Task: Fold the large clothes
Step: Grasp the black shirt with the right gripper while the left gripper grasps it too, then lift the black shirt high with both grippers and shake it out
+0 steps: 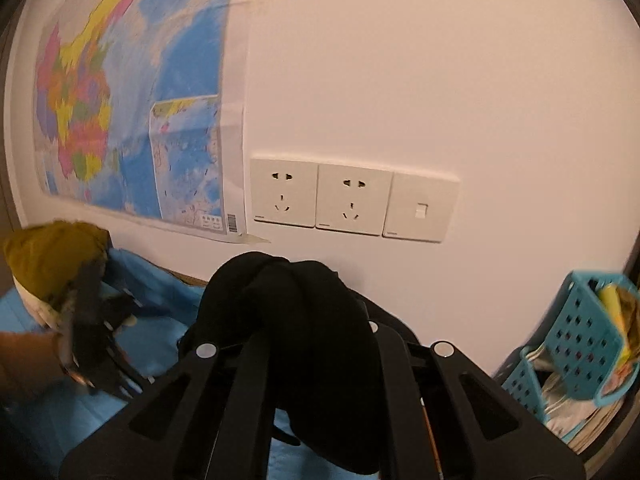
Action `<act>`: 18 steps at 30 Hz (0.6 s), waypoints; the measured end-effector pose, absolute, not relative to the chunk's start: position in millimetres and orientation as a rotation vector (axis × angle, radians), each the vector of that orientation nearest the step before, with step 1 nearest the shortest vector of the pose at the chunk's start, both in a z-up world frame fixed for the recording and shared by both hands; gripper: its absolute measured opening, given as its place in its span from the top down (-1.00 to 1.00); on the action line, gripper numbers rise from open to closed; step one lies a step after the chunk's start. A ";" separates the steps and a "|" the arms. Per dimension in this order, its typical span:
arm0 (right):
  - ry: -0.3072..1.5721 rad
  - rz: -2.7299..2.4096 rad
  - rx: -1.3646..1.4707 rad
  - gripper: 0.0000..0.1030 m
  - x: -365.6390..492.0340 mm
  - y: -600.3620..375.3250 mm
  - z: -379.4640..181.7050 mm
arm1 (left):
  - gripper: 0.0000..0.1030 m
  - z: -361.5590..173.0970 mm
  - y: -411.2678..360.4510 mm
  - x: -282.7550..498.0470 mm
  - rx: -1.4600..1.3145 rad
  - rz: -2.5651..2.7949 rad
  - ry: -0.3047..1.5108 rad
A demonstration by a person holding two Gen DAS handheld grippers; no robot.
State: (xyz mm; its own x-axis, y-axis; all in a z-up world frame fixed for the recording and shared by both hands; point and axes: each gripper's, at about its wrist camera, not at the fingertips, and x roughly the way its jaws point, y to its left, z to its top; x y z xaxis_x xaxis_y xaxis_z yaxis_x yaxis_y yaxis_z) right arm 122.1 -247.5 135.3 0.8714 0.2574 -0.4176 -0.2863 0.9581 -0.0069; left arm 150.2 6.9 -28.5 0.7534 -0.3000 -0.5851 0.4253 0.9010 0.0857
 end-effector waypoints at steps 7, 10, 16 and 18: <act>0.419 0.271 -0.042 0.93 116.2 -270.2 132.1 | -0.26 -45.2 -5.9 181.0 0.255 -0.413 0.675; 0.428 0.248 -0.004 0.93 117.5 -285.4 128.2 | 0.35 -38.9 -1.6 190.8 0.183 -0.469 0.709; 0.411 0.245 0.038 0.93 112.5 -298.5 137.3 | -0.73 -22.1 1.9 161.8 0.157 -0.575 0.590; 0.410 0.252 0.024 0.93 110.8 -295.5 140.6 | -0.77 -24.3 -1.0 154.7 0.201 -0.610 0.595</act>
